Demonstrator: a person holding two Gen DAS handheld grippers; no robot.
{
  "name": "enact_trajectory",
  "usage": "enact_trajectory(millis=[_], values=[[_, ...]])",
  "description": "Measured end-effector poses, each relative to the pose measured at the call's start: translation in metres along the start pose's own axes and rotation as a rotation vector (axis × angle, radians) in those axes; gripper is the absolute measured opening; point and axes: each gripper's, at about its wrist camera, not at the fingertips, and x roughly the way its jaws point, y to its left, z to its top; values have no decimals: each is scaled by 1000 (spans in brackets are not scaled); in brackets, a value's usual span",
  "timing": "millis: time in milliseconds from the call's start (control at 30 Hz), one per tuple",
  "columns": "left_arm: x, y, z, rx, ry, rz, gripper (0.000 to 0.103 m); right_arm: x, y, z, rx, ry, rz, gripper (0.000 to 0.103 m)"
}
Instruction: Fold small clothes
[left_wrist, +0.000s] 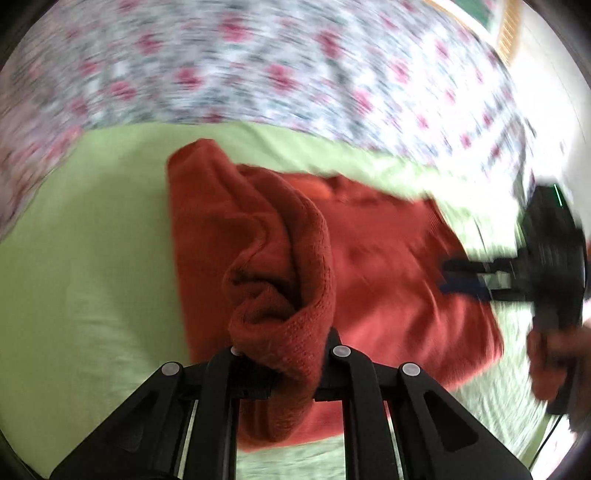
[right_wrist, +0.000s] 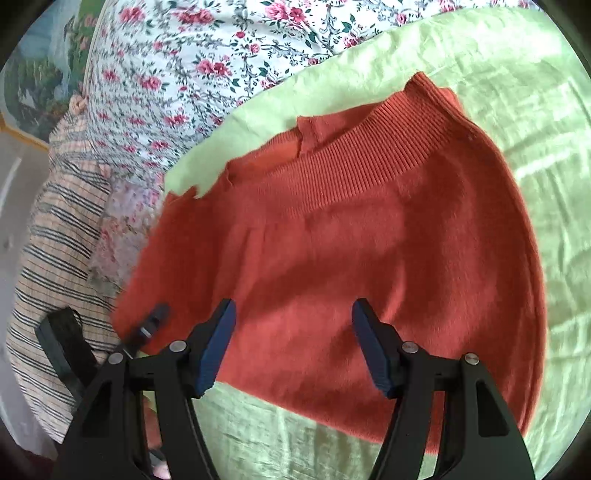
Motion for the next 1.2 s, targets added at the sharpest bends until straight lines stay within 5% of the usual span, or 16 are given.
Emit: enact_trajectory(millis=[200, 467, 500, 567, 867, 1033, 1200], values=[[36, -58, -23, 214, 77, 38, 11, 31, -2, 32, 13, 70, 87, 70], [34, -69, -30, 327, 68, 85, 12, 100, 29, 46, -27, 194, 131, 73], [32, -69, -29, 332, 65, 84, 12, 110, 34, 45, -45, 212, 116, 70], [24, -69, -25, 331, 54, 78, 12, 117, 44, 44, -90, 218, 102, 16], [-5, -133, -3, 374, -13, -147, 12, 5, 48, 74, -194, -6, 133, 15], [34, -173, -13, 396, 52, -241, 12, -28, -15, 68, -156, -55, 28, 15], [65, -188, -24, 419, 124, -242, 12, -20, -73, 58, -95, -43, -49, 15]])
